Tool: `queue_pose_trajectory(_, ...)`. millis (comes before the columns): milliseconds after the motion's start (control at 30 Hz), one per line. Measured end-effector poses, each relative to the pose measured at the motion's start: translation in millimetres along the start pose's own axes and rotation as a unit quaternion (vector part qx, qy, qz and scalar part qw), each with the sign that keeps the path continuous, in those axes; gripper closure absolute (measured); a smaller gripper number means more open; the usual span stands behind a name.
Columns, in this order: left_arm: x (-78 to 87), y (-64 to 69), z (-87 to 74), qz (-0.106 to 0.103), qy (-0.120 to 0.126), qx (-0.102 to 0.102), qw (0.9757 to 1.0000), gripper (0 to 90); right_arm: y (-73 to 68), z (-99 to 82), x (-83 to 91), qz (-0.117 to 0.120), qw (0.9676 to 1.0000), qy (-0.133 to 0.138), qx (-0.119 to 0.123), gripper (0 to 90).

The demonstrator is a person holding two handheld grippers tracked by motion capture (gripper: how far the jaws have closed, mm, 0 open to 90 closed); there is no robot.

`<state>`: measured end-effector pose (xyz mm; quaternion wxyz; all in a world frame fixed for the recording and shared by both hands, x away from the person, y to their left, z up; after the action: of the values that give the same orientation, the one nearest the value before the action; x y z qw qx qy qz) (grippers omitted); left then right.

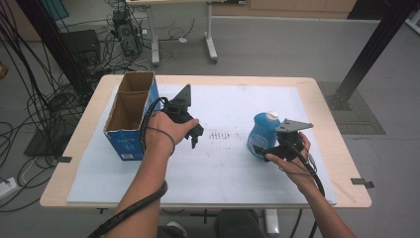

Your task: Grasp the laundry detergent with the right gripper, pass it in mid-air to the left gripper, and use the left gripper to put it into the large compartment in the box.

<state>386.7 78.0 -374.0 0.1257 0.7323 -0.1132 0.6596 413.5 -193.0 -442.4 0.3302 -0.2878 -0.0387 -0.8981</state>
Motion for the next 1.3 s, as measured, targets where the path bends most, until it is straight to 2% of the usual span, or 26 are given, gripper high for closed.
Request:
queue_pose_trajectory(500, 1.6, -0.5, 0.0, 0.001, 0.002, -0.001, 1.0000, 5.9, -3.0, 2.6, -1.5, 0.000, 1.0000, 0.007, 0.002, 1.9)
queue_pose_trajectory(1300, 3.9, 1.1, 1.1, 0.001, 0.005, 0.001, 1.0000, 5.9, 0.2, 2.7, 0.3, -0.006, 0.9999, 0.013, 0.002, 1.9)
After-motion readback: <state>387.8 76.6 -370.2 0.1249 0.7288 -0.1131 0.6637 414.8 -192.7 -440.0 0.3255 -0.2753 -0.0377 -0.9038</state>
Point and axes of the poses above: each handheld gripper's, and its own axes: x roughly backward along the jaws, z roughly out of its top, y roughly to its right, the point moved 9 cm from there along -x, roughly forward along the jaws, and after that the axes turned 9 degrees about -x, right-handed, at the moved point
